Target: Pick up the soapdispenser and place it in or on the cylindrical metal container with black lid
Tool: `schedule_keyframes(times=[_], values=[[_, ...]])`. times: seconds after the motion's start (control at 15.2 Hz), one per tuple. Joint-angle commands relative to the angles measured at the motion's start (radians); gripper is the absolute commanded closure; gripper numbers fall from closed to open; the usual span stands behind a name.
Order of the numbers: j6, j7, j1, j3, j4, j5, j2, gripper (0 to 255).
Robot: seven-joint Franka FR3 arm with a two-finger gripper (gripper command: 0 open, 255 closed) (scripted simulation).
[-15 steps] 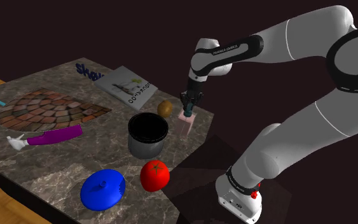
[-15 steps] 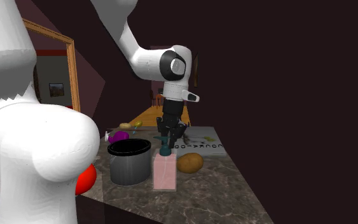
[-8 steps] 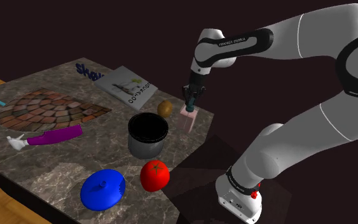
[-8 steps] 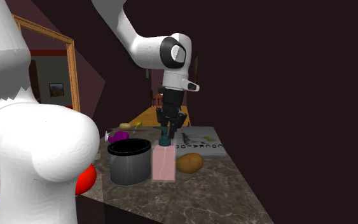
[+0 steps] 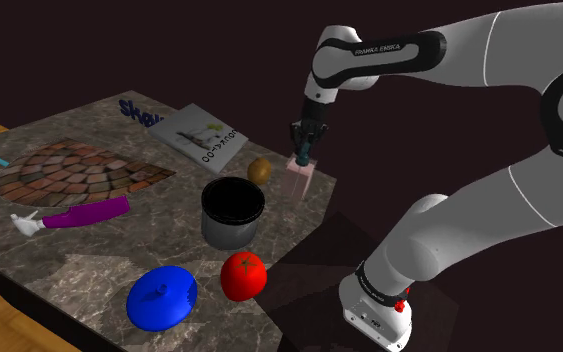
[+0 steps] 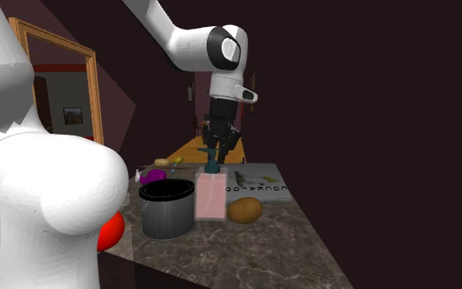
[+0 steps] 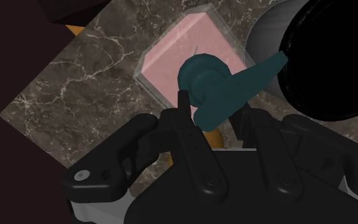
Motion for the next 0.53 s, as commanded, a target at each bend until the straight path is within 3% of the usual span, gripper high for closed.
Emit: schedule_keyframes(times=[0.0, 0.46], values=[[-0.029, 0.003, 0.0, 0.002, 0.021, -0.001, -0.008, 255], [-0.127, 0.013, 0.0, 0.006, 0.097, -0.003, -0.031, 255]])
